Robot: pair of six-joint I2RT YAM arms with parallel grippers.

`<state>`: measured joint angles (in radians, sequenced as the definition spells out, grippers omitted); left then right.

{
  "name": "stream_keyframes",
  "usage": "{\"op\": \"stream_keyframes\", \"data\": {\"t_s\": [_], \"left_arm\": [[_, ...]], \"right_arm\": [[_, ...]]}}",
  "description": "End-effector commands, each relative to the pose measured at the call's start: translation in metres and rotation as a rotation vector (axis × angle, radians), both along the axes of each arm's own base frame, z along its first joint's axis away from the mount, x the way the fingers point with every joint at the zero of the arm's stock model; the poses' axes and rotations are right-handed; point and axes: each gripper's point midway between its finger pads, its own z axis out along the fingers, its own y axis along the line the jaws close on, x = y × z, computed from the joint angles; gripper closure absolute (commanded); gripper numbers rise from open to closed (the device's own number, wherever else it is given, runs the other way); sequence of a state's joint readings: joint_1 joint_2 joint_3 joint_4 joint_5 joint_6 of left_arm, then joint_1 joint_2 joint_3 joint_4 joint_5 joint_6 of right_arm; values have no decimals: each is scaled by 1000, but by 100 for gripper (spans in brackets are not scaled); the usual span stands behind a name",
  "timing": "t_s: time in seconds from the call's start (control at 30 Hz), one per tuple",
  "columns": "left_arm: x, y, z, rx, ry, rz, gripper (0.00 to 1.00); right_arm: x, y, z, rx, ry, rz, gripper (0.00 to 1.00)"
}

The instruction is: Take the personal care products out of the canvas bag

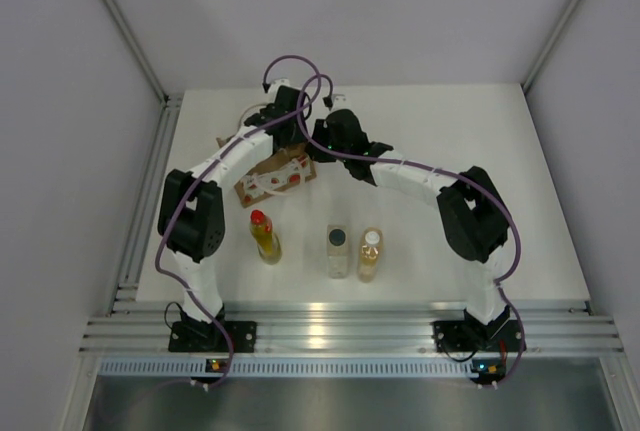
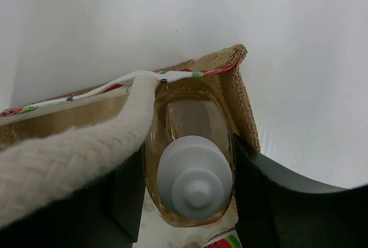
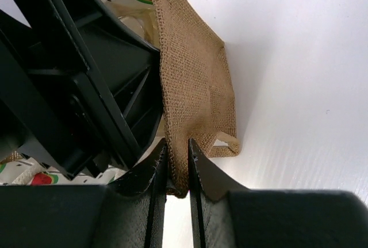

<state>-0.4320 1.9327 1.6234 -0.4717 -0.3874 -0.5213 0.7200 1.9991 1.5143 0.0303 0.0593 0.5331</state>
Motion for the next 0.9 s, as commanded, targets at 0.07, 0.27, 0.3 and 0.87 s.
{"op": "stream_keyframes", "data": {"t_s": [0.07,0.27,0.3,0.87], "left_arm": [[9,3,0,6,-15,6,57],[10,-1,19,-15,-42,-20,100],[9,0,23,-17,-47,-21,100],[-4,12,130,-80,-201,-28,100]], "right_arm": [[-10,18,9,18,-13,62,97],[-12,18,10,19,-12,65,96],[-11,17,10,20,-11,62,96],[-6,17,21,134,45,-50,98]]}}
